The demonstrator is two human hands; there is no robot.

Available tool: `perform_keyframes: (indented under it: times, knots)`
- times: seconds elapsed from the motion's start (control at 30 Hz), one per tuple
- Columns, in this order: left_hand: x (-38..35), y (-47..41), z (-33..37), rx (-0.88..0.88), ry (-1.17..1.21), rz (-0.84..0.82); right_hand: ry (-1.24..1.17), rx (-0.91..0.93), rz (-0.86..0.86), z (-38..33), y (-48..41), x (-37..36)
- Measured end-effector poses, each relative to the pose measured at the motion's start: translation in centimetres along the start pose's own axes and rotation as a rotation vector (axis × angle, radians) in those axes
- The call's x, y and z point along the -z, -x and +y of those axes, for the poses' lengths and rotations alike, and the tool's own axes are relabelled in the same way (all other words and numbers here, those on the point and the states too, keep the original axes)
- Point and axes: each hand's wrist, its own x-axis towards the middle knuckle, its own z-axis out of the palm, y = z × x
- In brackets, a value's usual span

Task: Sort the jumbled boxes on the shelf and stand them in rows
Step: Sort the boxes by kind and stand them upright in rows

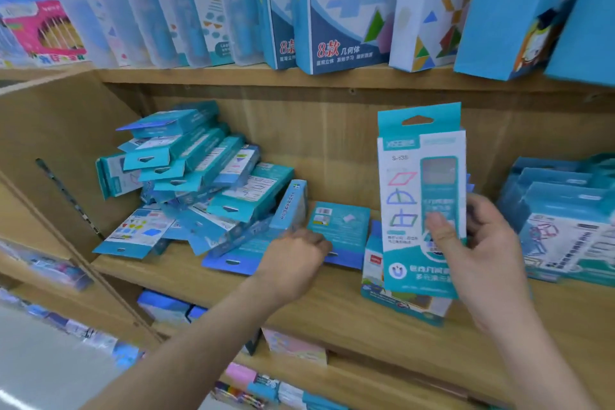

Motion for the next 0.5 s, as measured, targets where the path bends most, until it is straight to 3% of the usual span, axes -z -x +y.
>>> perform_keyframes:
  times: [0.1, 0.23, 0.33, 0.4, 0.5]
  knots:
    - [-2.7, -1.5, 0.1, -0.046, -0.156, 0.078, 0.032, -0.006, 0.016, 0.9, 1.3, 1.0]
    - [-2.9, -2.8, -0.1, -0.006, -0.117, 0.085, -0.002, -0.004, 0.05, 1.6, 2.6, 1.4]
    - [-0.1, -2.8, -1.0, 0.183, 0.032, 0.158, -0.016, 0.011, 0.089, 2.1, 3.3, 1.6]
    - [1.9, -3.1, -2.5, 0.31, 0.245, 0.317, -0.026, 0.018, 0.101, 2.2, 3.7, 1.6]
    - [4.6, -3.4, -4.8, 0.426, 0.596, 0.408, -0.054, 0.005, 0.115, 2.1, 4.2, 0.9]
